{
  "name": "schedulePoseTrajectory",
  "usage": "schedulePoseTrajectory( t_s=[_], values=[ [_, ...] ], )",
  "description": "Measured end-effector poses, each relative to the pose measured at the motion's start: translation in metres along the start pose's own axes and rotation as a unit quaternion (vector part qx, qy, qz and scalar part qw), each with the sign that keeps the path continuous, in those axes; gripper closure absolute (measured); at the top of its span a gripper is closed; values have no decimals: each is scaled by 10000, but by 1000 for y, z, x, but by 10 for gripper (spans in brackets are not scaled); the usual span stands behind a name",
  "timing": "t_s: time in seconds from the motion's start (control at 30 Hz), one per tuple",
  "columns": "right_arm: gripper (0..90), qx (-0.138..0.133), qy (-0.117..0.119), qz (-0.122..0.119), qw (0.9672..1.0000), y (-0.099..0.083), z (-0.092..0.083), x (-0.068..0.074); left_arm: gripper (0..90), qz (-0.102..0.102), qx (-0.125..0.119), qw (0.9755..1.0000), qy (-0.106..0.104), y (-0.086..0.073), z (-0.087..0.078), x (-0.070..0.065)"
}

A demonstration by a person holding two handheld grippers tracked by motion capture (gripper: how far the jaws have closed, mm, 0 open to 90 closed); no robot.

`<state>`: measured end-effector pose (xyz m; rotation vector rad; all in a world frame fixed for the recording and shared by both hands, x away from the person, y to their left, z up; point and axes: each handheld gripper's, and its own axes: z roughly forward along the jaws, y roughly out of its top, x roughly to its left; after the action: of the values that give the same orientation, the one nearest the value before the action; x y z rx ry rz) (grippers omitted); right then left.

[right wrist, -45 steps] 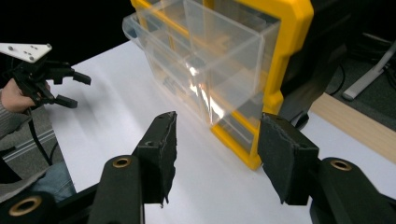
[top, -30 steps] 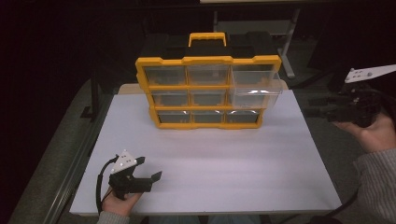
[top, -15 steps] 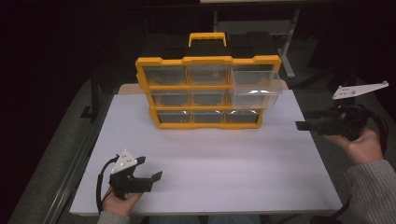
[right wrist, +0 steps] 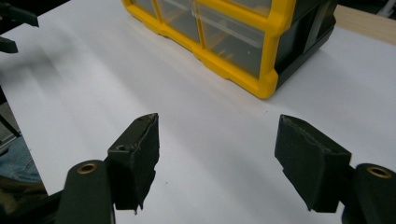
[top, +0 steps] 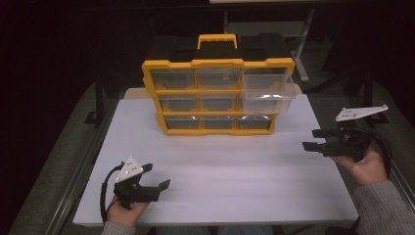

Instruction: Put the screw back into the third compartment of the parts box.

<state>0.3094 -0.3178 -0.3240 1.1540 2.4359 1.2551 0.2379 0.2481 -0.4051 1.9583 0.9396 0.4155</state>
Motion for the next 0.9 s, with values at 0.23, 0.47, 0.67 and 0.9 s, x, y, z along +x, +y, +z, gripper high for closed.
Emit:
schedulePoseTrajectory(
  t_s=[0.23,0.47,0.67,0.9],
  values=[
    [281,63,-31,38,10000,-15,15,2,150,41,-20,10000,-49,1,2,-3],
    [253,85,-54,90,9999,-28,31,6,149,73,27,10000,-59,1,1,-4],
    [239,98,-28,109,9999,-38,46,10,149,128,8,9999,-85,1,1,-4],
    [224,141,-21,26,9999,-40,60,17,149,130,7,9999,-86,1,1,-4]
  ],
)
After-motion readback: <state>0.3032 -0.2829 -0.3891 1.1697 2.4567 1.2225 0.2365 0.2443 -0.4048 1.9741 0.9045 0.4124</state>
